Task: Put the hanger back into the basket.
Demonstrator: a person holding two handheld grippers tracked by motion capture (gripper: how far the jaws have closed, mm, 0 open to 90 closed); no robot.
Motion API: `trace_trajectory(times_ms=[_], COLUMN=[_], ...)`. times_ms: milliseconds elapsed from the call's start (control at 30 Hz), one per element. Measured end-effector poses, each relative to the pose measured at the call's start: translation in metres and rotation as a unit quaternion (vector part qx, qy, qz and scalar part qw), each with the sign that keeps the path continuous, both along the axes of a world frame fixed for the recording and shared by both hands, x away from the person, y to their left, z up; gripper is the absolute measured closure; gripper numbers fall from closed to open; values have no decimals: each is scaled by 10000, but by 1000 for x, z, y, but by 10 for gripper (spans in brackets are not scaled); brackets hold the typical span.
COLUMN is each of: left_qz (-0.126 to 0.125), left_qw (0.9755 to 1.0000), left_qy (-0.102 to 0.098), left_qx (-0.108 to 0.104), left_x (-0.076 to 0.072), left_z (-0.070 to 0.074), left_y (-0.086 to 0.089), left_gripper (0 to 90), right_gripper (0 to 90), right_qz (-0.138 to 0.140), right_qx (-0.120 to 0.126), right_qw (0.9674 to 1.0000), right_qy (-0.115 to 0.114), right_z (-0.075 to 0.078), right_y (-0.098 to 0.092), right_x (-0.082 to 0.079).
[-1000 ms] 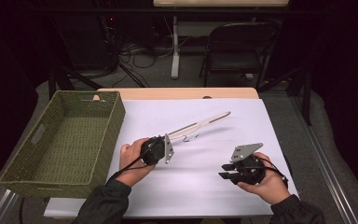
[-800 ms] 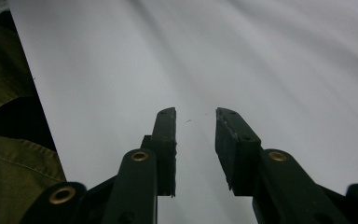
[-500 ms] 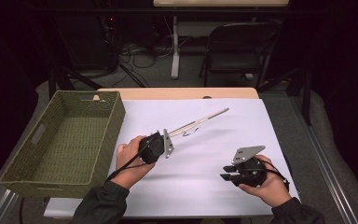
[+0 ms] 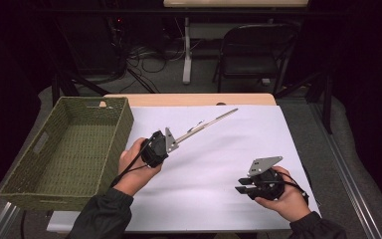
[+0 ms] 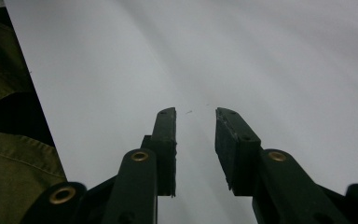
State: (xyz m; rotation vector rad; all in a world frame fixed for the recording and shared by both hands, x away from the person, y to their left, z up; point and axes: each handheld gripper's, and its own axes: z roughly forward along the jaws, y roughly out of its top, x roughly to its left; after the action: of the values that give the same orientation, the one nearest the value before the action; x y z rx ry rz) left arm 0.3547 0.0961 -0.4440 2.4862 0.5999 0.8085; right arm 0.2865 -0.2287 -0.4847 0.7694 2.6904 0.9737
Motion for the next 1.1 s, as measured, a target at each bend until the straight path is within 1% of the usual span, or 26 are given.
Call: trace_trajectory(times_ms=[33, 133, 200, 267, 300, 333, 367, 433, 467, 500, 533, 600, 633, 667, 733, 800, 867, 900, 933, 967, 1000, 1033, 1067, 1100], left_qz=[70, 265, 398, 537, 606, 674, 756, 883, 926, 971, 996, 1014, 1003, 981, 927, 924, 967, 963, 944, 934, 910, 903, 913, 919], left_qw=[10000, 9993, 9984, 9972, 9963, 9953, 9938, 9912, 9898, 9883, 9876, 9860, 9837, 9813, 9782, 9785, 9783, 9779, 9770, 9766, 9771, 9771, 9769, 9767], left_qy=[42, 170, 255, 336, 386, 449, 510, 591, 663, 721, 744, 856, 992, 1107, 1257, 1279, 1302, 1334, 1389, 1413, 1429, 1433, 1445, 1444], left_qx=[-51, -211, -311, -410, -472, -531, -642, -786, -857, -926, -961, -1012, -1116, -1235, -1370, -1328, -1293, -1294, -1315, -1324, -1290, -1285, -1282, -1294], left_x=[2, 8, 12, 15, 17, 18, 20, 23, 24, 25, 25, 26, 27, 28, 29, 29, 29, 29, 30, 29, 29, 28, 26, 26], left_z=[1, 5, 8, 11, 14, 16, 18, 25, 28, 30, 33, 37, 39, 41, 44, 48, 50, 51, 52, 53, 54, 56, 58, 60], left_y=[1, 7, 10, 14, 15, 17, 18, 22, 23, 25, 26, 29, 31, 34, 37, 39, 40, 41, 41, 42, 42, 42, 43, 43], left_gripper=[873, 874, 873, 874, 874, 874, 874, 874, 874, 874, 874, 874, 874, 874, 874, 874, 874, 874, 874, 874, 874, 874, 874, 874], right_gripper=[690, 690, 691, 691, 691, 690, 691, 690, 690, 690, 690, 690, 690, 690, 690, 690, 690, 690, 690, 690, 690, 690, 690, 690], right_qz=[-31, -51, -27, -20, -31, -44, -13, -6, -14, -21, -17, -20, -38, -26, -44, -47, -55, -62, -58, -89, -84, -68, -65, -94], right_qx=[87, 140, 76, 112, 82, 50, -11, 4, 68, 84, 87, 78, 96, 12, 130, 102, 79, 74, 13, 71, 82, 25, 17, 77], right_qw=[9999, 9999, 10000, 9999, 10000, 10000, 10000, 10000, 10000, 10000, 10000, 10000, 9999, 10000, 9999, 9999, 10000, 10000, 10000, 9999, 9999, 10000, 10000, 9999], right_qy=[-65, -57, -7, -32, -33, -39, 22, 6, -34, -45, -35, -36, -43, -2, -54, -43, -8, -9, 13, -33, -40, 9, 22, -23], right_z=[-2, -3, -2, -3, -3, -2, -1, -1, -2, -1, -1, 0, -1, 1, -2, -2, -2, -2, -1, -3, -3, -2, -2, -3], right_y=[1, 1, 1, 1, 1, 2, 1, 1, 2, 2, 2, 1, 0, -1, -1, -2, -2, -2, -3, -2, -2, -3, -3, -2], right_x=[0, 0, 0, 0, 0, 0, 0, 0, 0, 0, -1, -1, -1, -1, -1, -2, -2, -2, -2, -2, -2, -3, -3, -3])
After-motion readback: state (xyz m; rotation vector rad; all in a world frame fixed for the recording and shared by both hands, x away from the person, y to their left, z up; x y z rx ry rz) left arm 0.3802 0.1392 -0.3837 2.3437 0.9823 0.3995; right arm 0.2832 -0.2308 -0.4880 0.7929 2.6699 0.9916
